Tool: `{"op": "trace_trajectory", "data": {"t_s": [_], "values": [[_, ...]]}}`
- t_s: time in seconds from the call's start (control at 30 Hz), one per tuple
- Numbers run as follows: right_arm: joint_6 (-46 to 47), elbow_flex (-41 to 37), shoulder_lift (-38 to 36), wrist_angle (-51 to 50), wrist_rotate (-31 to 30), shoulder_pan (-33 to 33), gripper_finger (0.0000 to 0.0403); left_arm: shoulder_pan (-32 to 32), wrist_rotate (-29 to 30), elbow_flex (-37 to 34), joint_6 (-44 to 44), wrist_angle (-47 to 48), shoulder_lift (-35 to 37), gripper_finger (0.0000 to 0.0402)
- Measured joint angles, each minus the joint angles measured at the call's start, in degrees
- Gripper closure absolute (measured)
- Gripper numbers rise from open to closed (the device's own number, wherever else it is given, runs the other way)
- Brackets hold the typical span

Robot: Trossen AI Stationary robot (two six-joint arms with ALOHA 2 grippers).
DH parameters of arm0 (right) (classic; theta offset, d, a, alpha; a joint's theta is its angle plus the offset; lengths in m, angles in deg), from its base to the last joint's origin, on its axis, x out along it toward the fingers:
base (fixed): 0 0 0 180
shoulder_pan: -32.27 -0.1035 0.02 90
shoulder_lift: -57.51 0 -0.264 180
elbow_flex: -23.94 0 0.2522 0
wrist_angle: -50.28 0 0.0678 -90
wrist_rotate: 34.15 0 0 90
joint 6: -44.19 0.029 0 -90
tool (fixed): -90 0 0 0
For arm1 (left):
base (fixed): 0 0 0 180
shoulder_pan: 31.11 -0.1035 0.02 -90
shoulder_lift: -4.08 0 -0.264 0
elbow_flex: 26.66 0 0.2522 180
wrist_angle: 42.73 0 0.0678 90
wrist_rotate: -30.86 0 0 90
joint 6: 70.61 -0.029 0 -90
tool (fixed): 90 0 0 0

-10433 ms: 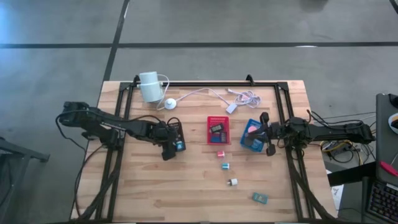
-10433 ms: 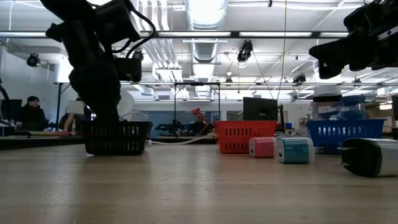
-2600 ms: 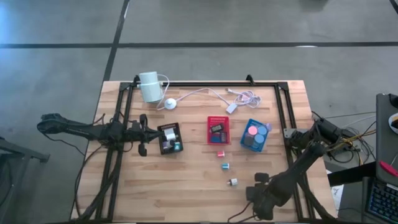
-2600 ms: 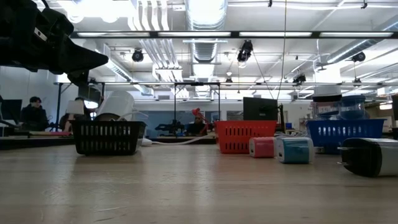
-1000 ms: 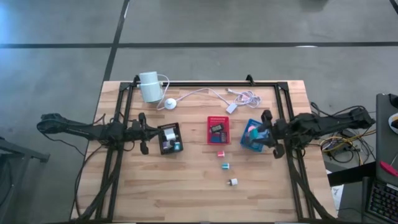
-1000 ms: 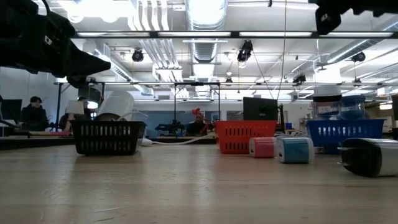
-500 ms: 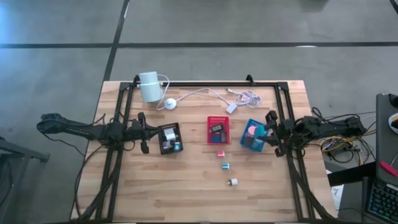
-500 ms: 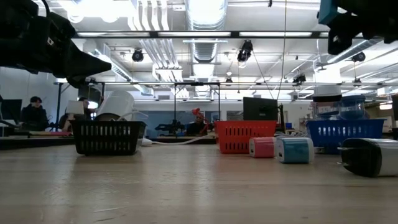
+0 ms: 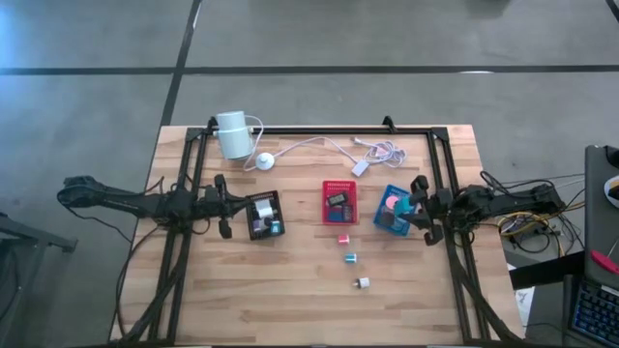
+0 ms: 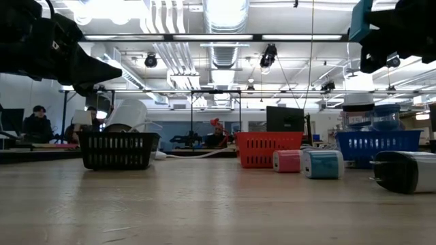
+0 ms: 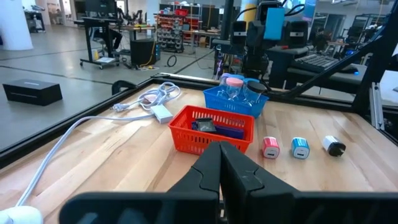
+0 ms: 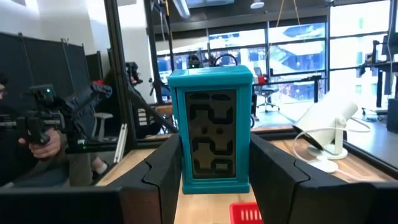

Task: Pick & Place Office items
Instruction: Put the light blue digital clock into the red bin

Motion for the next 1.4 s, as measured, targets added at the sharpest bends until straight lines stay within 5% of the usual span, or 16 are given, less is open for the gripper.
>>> {"op": "trace_trajectory", "data": {"t_s": [0.27, 0.43, 0.63, 1.4], "values": [[0.15, 0.0, 0.0, 0.02, -0.02, 0.0, 0.0255, 0.0, 0.0, 0.0, 0.0, 0.01, 0.0, 0.0396], [1.79, 0.0, 0.57, 1.12, -7.7, 0.01, 0.0255, 0.0, -0.02, 0.0, 0.0, 0.0, 0.0, 0.0396], [2.21, 5.15, 5.74, -0.69, -8.57, -0.02, 0.0255, 0.0, 0.65, 0.0, 0.0, 0.0, 0.0, 0.0396], [3.43, 56.46, 65.84, -45.11, -14.46, 4.93, 0.0255, 0.02, 0.78, 0.0, 0.12, 0.0, 0.02, 0.0396]]}}
